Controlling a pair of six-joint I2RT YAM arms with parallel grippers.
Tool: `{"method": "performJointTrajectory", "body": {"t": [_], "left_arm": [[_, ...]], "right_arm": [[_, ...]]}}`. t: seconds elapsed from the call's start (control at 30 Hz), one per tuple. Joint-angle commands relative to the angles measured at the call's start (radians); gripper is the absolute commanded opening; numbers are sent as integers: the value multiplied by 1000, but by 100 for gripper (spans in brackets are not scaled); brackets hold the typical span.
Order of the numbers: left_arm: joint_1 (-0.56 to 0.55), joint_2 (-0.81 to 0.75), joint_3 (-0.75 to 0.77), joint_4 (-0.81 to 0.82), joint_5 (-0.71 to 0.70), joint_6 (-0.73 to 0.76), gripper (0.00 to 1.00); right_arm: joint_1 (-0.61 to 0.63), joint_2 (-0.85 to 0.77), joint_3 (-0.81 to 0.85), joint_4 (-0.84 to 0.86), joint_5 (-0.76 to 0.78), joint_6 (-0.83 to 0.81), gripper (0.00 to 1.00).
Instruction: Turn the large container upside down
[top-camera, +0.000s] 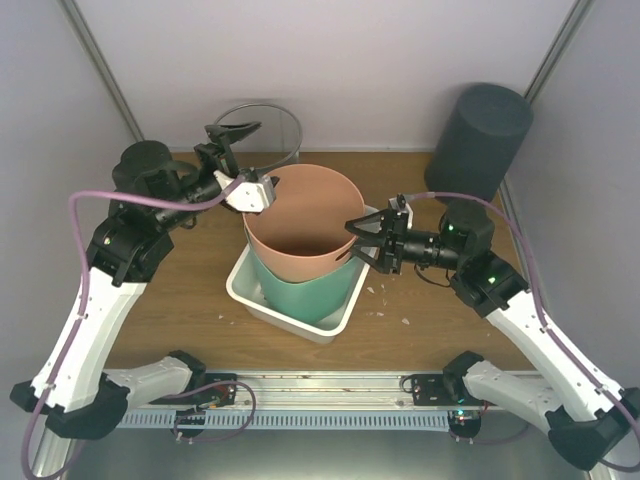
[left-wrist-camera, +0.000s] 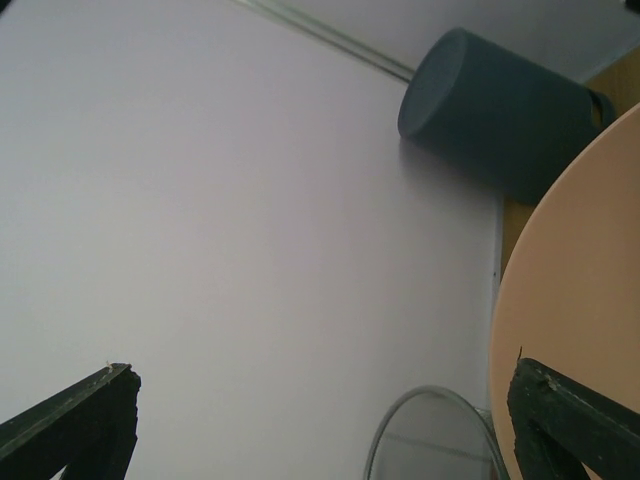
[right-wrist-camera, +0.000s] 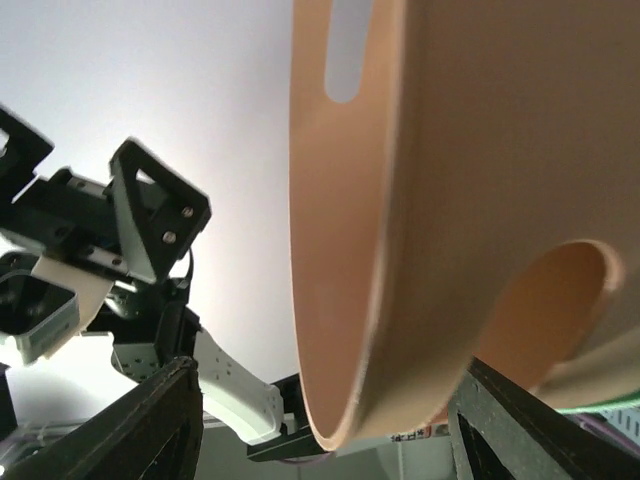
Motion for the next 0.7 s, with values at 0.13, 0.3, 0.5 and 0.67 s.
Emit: {"method": "performJointTrajectory", "body": {"t": [0.13,0.3,0.5,0.67], "left_arm": [[-7,4,-8,110,-108,-93,99],[-7,-15,2,106,-122,-120,99],[-6,-44,-1,102,-110,-134,99],[-7,-58,-13,59,-83,-137,99]], "right_arm": [[102,49,-30,214,124,73,66],[171,77,-72,316,217,120,64],[199,77,-64,349,283,112,50],[201,63,-32,343,328,71,33]]}}
